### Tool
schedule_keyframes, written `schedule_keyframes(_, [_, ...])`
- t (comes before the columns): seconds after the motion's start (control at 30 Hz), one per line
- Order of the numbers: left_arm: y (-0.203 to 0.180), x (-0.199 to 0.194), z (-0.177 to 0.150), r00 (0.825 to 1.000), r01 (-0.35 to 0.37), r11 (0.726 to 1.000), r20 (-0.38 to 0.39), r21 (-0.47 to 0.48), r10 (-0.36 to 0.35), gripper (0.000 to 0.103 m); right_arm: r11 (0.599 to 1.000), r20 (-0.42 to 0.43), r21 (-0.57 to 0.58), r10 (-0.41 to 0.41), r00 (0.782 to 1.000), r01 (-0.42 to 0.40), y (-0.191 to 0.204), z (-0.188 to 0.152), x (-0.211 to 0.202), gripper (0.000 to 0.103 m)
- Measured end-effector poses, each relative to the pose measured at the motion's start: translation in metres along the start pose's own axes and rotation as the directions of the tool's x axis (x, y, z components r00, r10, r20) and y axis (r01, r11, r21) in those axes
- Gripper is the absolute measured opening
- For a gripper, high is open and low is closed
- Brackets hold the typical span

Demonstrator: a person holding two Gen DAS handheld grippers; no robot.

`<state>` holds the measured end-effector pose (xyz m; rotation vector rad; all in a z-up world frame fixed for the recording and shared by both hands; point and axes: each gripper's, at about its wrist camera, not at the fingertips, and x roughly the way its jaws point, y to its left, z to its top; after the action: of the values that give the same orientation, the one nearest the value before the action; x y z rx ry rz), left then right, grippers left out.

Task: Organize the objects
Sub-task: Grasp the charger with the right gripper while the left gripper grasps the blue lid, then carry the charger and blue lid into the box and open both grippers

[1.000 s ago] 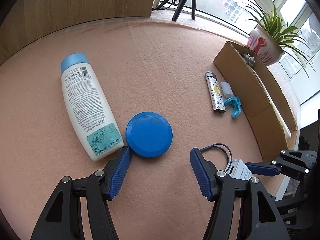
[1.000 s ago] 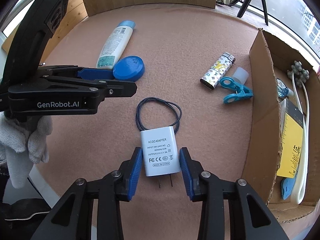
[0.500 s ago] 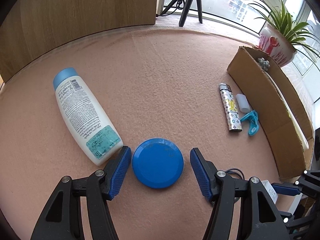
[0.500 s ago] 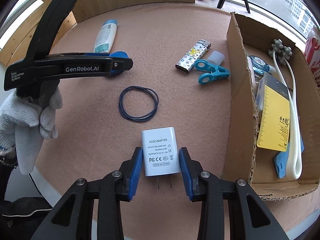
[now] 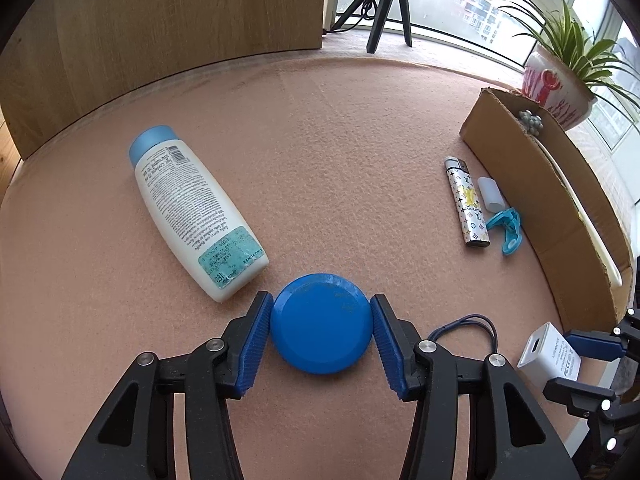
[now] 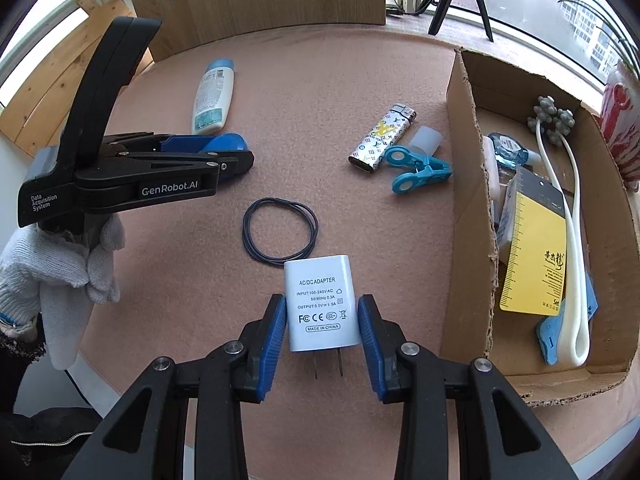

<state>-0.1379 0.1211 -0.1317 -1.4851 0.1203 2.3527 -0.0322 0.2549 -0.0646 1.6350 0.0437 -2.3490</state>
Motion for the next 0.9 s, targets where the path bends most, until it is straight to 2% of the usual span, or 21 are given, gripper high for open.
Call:
schedule_keyframes(0.23, [-0.002, -0.022, 0.01, 0.998, 0.04, 0.999, 0.041, -0.033, -0.039, 0.054, 1.0, 0.072, 0.019, 0.012, 0.997, -0.014, -0.008, 0.017, -0.02, 0.032])
schedule_keyframes(0.43, [-0.023, -0.047, 0.022, 0.993, 0.083, 0.996, 0.089, -0.02, -0.081, 0.054, 0.999, 0.135, 0.033, 0.012, 0.991, -0.017, -0.022, 0.019, -0.047, 0.032])
schedule_keyframes(0.67, [-0.065, -0.061, 0.041, 0.981, 0.144, 0.989, 0.125, 0.021, -0.146, 0.054, 0.997, 0.188, 0.078, -0.027, 0.982, 0.013, -0.053, 0.015, -0.073, 0.032])
schedule_keyframes(0.9, [-0.114, -0.056, 0.059, 0.972, 0.182, 0.981, 0.135, 0.075, -0.191, 0.054, 0.988, 0.205, 0.144, -0.086, 0.975, 0.057, -0.096, 0.005, -0.09, 0.032])
